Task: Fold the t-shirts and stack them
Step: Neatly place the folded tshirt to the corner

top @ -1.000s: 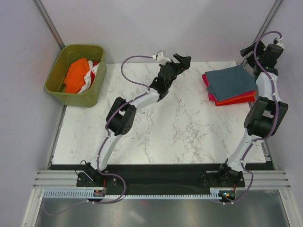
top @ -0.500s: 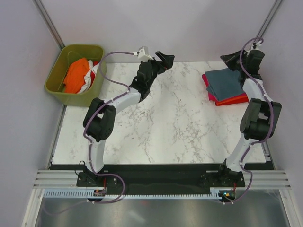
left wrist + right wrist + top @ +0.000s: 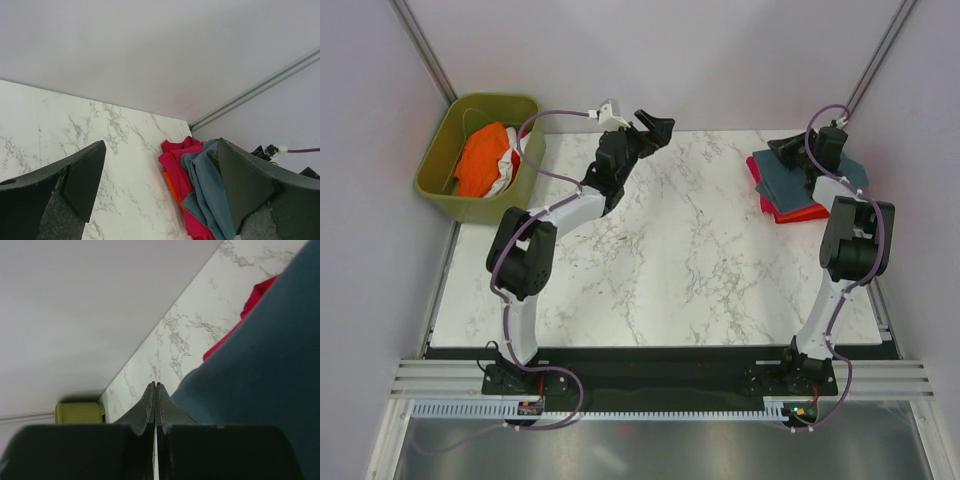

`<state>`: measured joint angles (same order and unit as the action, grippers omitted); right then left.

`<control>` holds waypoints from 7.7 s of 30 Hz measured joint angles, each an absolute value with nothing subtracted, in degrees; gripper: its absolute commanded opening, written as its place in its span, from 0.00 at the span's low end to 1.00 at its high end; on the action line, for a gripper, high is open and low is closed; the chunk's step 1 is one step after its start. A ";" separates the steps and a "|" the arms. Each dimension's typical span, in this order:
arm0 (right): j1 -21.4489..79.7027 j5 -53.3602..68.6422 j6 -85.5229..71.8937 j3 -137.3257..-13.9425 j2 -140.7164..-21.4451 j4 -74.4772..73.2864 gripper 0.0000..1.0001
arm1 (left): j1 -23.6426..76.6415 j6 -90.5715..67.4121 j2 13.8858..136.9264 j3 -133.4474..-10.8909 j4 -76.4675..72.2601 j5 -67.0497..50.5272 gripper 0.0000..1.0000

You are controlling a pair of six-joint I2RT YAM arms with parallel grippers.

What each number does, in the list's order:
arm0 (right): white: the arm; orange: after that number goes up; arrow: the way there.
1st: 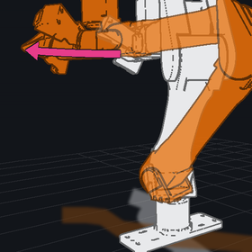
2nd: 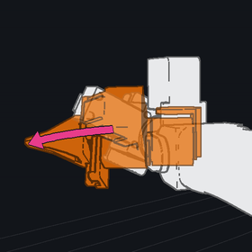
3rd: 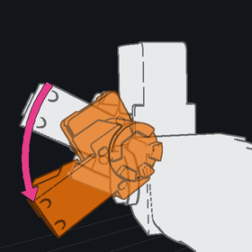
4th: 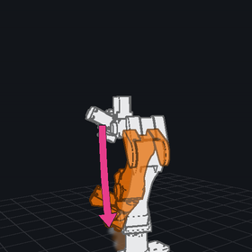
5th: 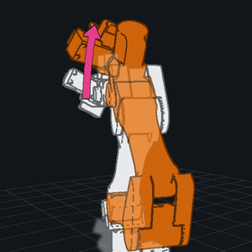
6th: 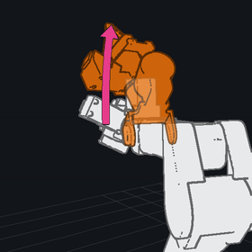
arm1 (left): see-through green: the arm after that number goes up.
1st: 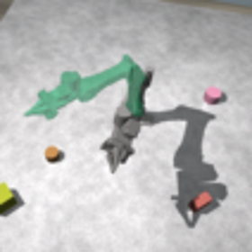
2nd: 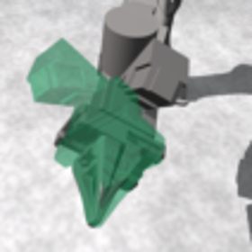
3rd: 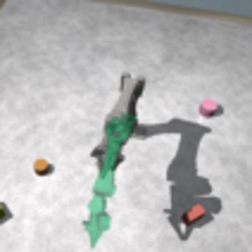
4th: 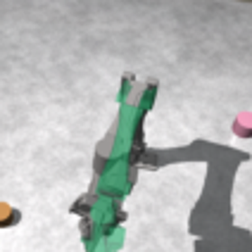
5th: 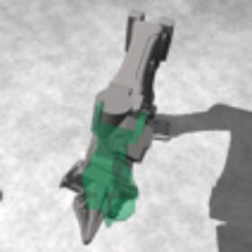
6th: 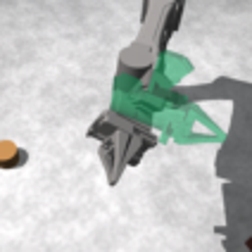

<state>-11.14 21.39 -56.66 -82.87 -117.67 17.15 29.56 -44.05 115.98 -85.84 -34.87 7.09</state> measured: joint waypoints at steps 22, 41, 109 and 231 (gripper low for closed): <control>-15.29 18.37 -56.42 -90.48 -120.90 11.64 0.00 | 29.15 -45.58 115.98 -85.65 -35.44 5.41 0.99; -24.91 19.73 -64.69 -90.89 -130.30 17.23 0.00 | 29.04 -45.56 115.98 -85.62 -35.40 4.45 0.99; -6.96 -8.51 -22.24 -138.69 -148.38 -19.22 0.02 | 28.97 -47.48 117.10 -87.53 -33.56 -1.28 0.98; -42.54 11.20 -50.83 -18.81 -64.36 2.74 0.48 | 21.06 -52.73 112.62 -86.48 -25.78 -7.62 1.00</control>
